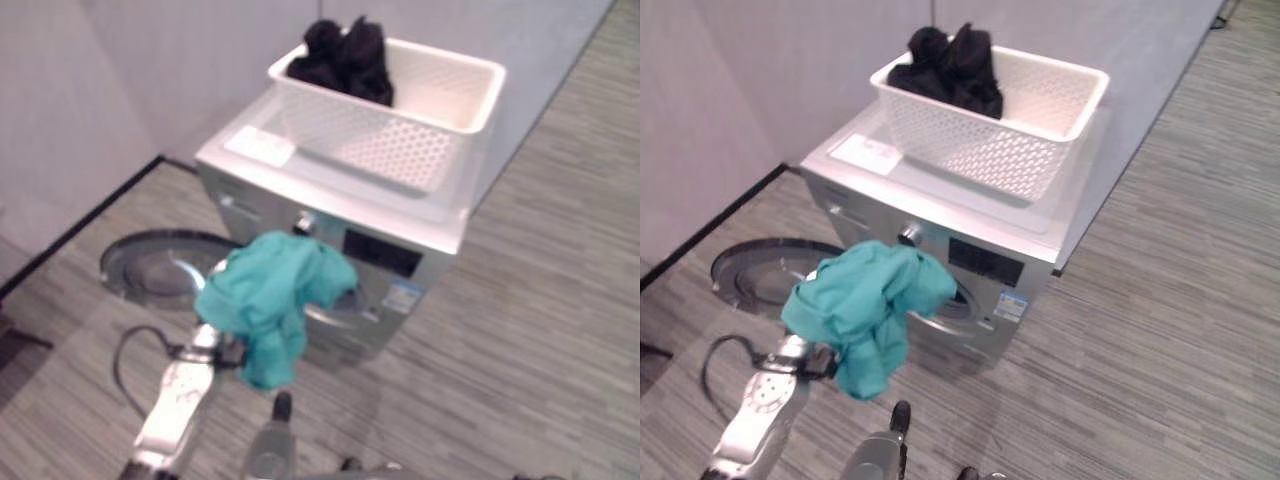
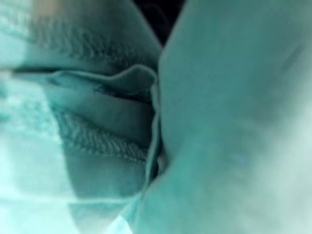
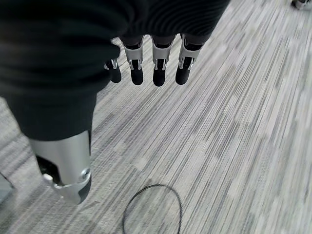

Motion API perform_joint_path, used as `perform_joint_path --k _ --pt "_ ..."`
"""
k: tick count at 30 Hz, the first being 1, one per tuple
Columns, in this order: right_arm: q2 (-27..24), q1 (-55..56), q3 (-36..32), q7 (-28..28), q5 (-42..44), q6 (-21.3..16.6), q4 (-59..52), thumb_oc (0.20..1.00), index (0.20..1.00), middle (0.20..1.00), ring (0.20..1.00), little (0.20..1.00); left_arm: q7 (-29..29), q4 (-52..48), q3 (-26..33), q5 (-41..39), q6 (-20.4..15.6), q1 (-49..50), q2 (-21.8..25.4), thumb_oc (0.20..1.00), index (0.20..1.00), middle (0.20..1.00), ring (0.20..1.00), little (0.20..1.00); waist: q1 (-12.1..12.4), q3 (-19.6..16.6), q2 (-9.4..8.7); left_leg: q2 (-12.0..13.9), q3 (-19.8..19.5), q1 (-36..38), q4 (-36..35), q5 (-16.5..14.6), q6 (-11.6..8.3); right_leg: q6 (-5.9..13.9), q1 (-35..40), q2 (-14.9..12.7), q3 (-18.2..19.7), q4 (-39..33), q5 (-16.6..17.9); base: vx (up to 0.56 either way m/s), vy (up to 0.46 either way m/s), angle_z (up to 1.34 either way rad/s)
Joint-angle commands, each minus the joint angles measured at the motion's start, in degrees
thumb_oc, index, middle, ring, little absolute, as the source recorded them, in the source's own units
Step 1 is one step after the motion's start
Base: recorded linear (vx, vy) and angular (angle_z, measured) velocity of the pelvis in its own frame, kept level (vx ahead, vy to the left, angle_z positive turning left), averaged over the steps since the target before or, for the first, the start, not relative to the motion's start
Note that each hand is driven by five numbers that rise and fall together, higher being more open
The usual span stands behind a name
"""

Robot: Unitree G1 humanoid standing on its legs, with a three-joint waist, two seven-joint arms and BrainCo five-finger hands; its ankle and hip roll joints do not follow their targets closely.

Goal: Grab the laundry basket,head to the washer,open it,put in the laundry and shut it.

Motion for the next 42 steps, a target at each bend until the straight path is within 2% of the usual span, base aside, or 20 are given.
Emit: perform_joint_path --k 1,2,6,13,17,18,19,20,27,28,31,37,40,42 --pt "0.2 -0.2 1.1 -0.6 2.0 -1.0 0.1 1.0 1.0 1.0 1.0 1.0 -2.6 -6.3 3.1 -2.2 -3.2 -0.8 -1.3 0.2 0.2 0.2 0.2 0.2 0.9 -2.7 -0.43 -1.1 -0.2 -6.7 2.7 0.1 1.35 2.83 8.3 -1.3 2.7 -3.5 -3.0 0.02 -0.011 0.17" --pt "0.9 -1.3 1.5 -0.5 3.0 -1.7 -1.0 1.0 1.0 1.0 1.0 1.0 -3.7 -4.1 2.4 -3.7 -2.3 1.7 -1.7 0.2 0.2 0.2 0.2 0.2 2.4 -2.5 -0.55 -1.7 -0.6 -6.7 2.0 0.5 1.59 3.09 8.6 -1.2 2.4 -4.3 -2.8 0.02 -0.003 0.21" --pt "1.4 -1.6 1.9 -0.5 3.8 -2.5 -2.6 1.0 1.0 1.0 1.0 1.0 -4.6 -1.1 1.4 -4.0 -1.8 2.7 -1.3 0.2 0.2 0.2 0.2 0.2 2.9 -2.5 -0.95 -1.9 -0.5 -6.6 1.3 0.6 1.81 3.33 8.5 -1.3 2.6 -4.9 -2.7 0.03 0.002 0.09" --pt "3.0 -1.2 4.2 0.2 3.2 -2.7 -4.6 1.0 1.0 1.0 1.0 1.0 -5.3 6.4 -2.4 -4.7 -0.4 0.6 -1.5 0.2 0.2 0.2 0.2 0.2 1.5 -1.9 -1.9 -1.9 0.9 -7.6 0.8 0.2 2.4 3.77 6.9 -2.0 3.5 -5.6 -2.1 0.02 0.014 -0.11" --pt "3.7 -2.0 5.8 -0.3 3.0 -2.8 -5.8 1.0 1.0 1.0 1.0 1.0 -3.9 10.6 -4.1 -6.8 0.2 -1.8 -2.8 0.2 0.2 0.2 0.2 0.2 0.2 -0.4 -2.47 -1.8 2.7 -10.2 0.9 -0.2 2.94 4.12 3.0 -2.8 4.7 -5.5 -1.3 -0.05 0.008 -0.25" --pt "4.0 -2.1 6.0 -0.4 3.2 -2.8 -6.2 1.0 1.0 1.0 1.0 1.0 -3.4 11.2 -4.4 -7.7 0.3 -2.4 -3.3 0.2 0.2 0.2 0.2 0.2 -0.4 0.0 -3.19 -2.2 2.4 -10.3 1.0 -1.5 2.5 3.97 2.6 -3.1 5.7 -5.1 -2.4 -0.04 0.006 -0.31" --pt "4.1 -2.2 6.0 -0.4 3.2 -2.8 -6.2 1.0 1.0 1.0 1.0 1.0 -3.5 11.3 -4.4 -7.8 0.2 -2.5 -3.3 0.2 0.2 0.2 0.2 0.2 -0.2 0.1 -2.69 -1.8 3.0 -10.9 1.1 -0.3 3.1 4.11 2.0 -2.9 5.0 -5.1 -1.4 -0.03 -0.02 -0.18" --pt "4.8 -2.9 7.2 -0.8 3.4 -2.7 -6.9 1.0 1.0 1.0 1.0 1.0 -2.5 11.9 -5.2 -8.8 0.4 -4.6 -3.8 0.2 0.2 0.2 0.2 0.2 -1.3 1.2 -3.59 -2.3 3.2 -11.7 1.2 -1.8 2.82 4.04 0.1 -3.5 6.5 -4.2 -2.3 -0.09 0.029 -0.12" --pt "6.6 -6.5 10.9 -2.1 4.2 -2.5 -9.6 1.0 1.0 1.0 1.0 1.0 1.3 14.6 -8.9 -10.8 -0.4 -14.1 -6.1 0.2 0.2 0.2 0.2 0.2 -3.1 4.0 -4.79 -2.4 5.4 -16.4 2.8 -2.5 3.69 3.64 -7.3 -4.1 7.7 -0.6 -2.0 -0.08 0.019 -0.29" --pt "7.1 -8.2 12.2 -2.9 4.5 -2.4 -10.6 1.0 1.0 1.0 1.0 1.0 3.2 15.0 -9.9 -11.0 -1.0 -17.1 -6.8 0.2 0.2 0.2 0.2 0.2 -3.6 5.4 -5.05 -2.4 5.7 -18.2 3.6 -2.6 3.84 3.44 -9.8 -4.1 7.8 0.6 -1.9 -0.09 0.0 -0.15" --pt "7.4 -9.7 12.8 -3.8 5.2 -2.4 -11.6 1.0 1.0 1.0 1.0 1.0 5.0 15.1 -10.8 -11.8 -1.5 -20.1 -7.8 0.2 0.2 0.2 0.2 0.2 -3.9 6.2 -5.25 -2.4 5.8 -20.3 4.4 -2.8 3.94 3.15 -12.2 -4.0 8.0 1.5 -2.0 -0.07 0.004 -0.1" --pt "7.9 -14.4 14.6 -6.5 6.6 -2.6 -13.7 1.0 1.0 1.0 1.0 1.0 9.7 15.0 -11.9 -12.2 -3.2 -28.7 -10.2 0.2 0.2 0.2 0.2 0.2 -4.1 8.4 -6.57 -2.2 7.4 -25.7 5.7 -3.7 4.31 4.21 -17.6 -4.5 8.5 2.5 -0.5 -0.05 0.007 -0.11" --pt "8.4 -16.1 15.5 -7.9 7.1 -2.6 -14.6 1.0 1.0 1.0 1.0 1.0 12.6 15.6 -12.3 -13.5 -4.0 -32.5 -12.5 0.2 0.2 0.2 0.2 0.2 -4.3 10.0 -7.6 -2.4 7.7 -29.7 7.7 -4.7 4.8 4.2 -21.4 -4.6 7.4 4.2 -0.3 -0.02 -0.034 -0.13" --pt "8.7 -16.4 15.8 -8.2 7.8 -2.6 -14.6 1.0 1.0 1.0 1.0 1.0 12.9 16.1 -13.8 -14.1 -3.9 -33.9 -13.6 0.2 0.2 0.2 0.2 0.2 -4.7 10.7 -7.65 -2.3 7.6 -30.7 8.4 -5.1 4.97 3.99 -23.0 -4.6 7.1 5.1 -0.6 0.0 -0.013 0.02"
